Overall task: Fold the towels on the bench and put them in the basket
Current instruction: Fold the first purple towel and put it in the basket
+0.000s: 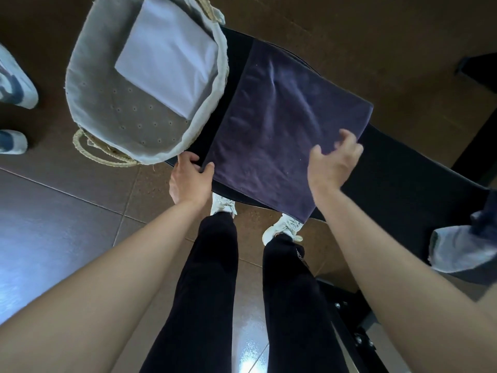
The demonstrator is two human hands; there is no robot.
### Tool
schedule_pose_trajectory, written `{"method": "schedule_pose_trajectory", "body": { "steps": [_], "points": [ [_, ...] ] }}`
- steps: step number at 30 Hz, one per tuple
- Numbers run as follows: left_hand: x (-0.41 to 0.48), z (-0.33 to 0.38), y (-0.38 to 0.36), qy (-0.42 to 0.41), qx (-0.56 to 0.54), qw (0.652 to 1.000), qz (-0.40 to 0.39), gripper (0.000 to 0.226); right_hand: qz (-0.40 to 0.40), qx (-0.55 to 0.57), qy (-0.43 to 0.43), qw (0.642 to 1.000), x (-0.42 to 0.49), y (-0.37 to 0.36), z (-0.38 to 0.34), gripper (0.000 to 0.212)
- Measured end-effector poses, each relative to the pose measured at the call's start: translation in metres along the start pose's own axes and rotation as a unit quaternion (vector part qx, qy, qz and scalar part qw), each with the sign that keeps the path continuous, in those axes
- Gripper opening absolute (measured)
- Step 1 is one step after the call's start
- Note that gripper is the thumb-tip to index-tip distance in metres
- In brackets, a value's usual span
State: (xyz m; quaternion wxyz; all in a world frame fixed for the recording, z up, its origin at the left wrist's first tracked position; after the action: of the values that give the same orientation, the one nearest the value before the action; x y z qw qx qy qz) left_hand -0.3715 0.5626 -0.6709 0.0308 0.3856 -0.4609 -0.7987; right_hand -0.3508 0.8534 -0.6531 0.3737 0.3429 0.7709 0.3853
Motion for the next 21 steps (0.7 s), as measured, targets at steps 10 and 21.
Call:
{"method": "schedule_pose_trajectory", "body": {
  "steps": [10,21],
  "points": [
    [0.008,-0.003,-0.002,0.002,-0.012,1.000,-0.023,0.021,-0.130,-0.009,-0.290,0.948,-0.080,0.004,0.096,0.037],
    [-0.040,-0.011,-0.020,-0.029,-0.012,0.994,-0.107,0.021,-0.090,-0.023,-0.169,0.981,-0.052,0.048,0.135,0.014]
  ]
}}
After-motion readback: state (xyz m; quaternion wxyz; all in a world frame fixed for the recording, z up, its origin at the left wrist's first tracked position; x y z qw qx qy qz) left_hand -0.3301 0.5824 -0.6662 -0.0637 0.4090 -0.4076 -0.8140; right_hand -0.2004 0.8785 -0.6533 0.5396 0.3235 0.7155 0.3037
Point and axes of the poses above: each hand's wrist, its own x-axis towards the middle knuckle, its own y-axis out of the back of the hand, z = x × y, the point moved 3 cm from there along x, towards the middle knuckle, and after that the axes turned 5 degrees about z, right-handed, at the moved point
